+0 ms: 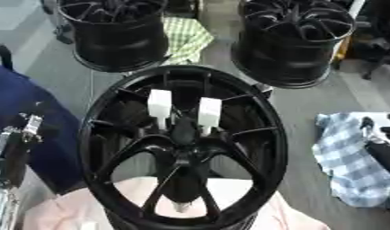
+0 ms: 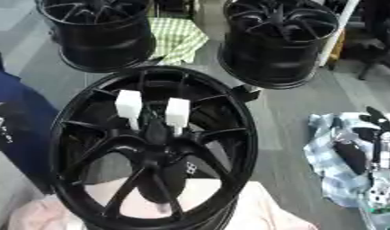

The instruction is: Pull the pin out of the wheel hub.

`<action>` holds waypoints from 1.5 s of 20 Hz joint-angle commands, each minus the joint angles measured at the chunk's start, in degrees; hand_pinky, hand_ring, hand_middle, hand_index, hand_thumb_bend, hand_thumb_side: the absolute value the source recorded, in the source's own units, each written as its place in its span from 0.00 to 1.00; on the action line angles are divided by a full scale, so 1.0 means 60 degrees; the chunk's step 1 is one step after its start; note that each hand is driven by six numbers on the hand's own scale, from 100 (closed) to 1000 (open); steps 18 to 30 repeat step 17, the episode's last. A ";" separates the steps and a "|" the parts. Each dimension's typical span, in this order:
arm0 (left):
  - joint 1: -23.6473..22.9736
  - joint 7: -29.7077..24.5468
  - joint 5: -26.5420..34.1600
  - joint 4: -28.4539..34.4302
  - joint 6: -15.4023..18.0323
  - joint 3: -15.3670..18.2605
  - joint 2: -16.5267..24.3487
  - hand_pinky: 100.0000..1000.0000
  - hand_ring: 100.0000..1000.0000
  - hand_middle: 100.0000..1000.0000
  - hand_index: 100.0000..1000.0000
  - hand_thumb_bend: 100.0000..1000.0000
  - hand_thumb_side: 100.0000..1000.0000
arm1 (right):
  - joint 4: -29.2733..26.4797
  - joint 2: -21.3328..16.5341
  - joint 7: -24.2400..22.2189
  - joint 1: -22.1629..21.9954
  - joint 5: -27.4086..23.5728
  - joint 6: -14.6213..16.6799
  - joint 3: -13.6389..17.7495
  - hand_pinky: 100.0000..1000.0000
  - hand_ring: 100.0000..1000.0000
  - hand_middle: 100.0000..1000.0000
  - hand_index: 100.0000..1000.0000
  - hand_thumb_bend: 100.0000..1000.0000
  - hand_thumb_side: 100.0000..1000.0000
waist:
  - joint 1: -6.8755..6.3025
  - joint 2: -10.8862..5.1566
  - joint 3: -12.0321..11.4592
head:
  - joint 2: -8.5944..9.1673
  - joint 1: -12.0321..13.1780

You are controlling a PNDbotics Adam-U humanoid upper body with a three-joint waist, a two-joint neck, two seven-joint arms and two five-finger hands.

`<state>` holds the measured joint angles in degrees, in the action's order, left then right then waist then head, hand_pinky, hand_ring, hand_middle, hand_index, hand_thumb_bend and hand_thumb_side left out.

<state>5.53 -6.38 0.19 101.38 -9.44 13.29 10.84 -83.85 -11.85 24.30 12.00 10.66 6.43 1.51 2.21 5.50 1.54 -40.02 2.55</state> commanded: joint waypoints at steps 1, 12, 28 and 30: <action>0.0126 -0.0025 0.0020 0.0140 0.0018 0.0007 0.0075 0.68 0.57 0.69 0.84 0.31 0.65 | -0.0248 0.0158 -0.0021 0.0026 -0.0312 0.0311 -0.0151 0.68 0.62 0.70 0.87 0.17 0.25 | -0.0037 -0.0060 0.0014 | 0.0143 -0.0033; 0.0136 -0.0032 0.0025 0.0145 0.0006 0.0001 0.0048 0.68 0.57 0.69 0.84 0.31 0.65 | -0.0236 0.0232 -0.0523 -0.0039 -0.0502 0.0465 -0.0481 0.68 0.61 0.70 0.86 0.06 0.03 | -0.0038 -0.0037 0.0054 | 0.0171 -0.0050; 0.0135 -0.0028 0.0022 0.0148 0.0002 0.0005 0.0044 0.68 0.57 0.69 0.84 0.31 0.65 | -0.0222 0.0232 -0.0670 -0.0049 -0.0461 0.0418 -0.0499 0.68 0.61 0.70 0.86 0.01 0.00 | -0.0047 -0.0028 0.0077 | 0.0167 -0.0072; 0.0135 -0.0028 0.0022 0.0148 0.0002 0.0005 0.0044 0.68 0.57 0.69 0.84 0.31 0.65 | -0.0222 0.0232 -0.0670 -0.0049 -0.0461 0.0418 -0.0499 0.68 0.61 0.70 0.86 0.01 0.00 | -0.0047 -0.0028 0.0077 | 0.0167 -0.0072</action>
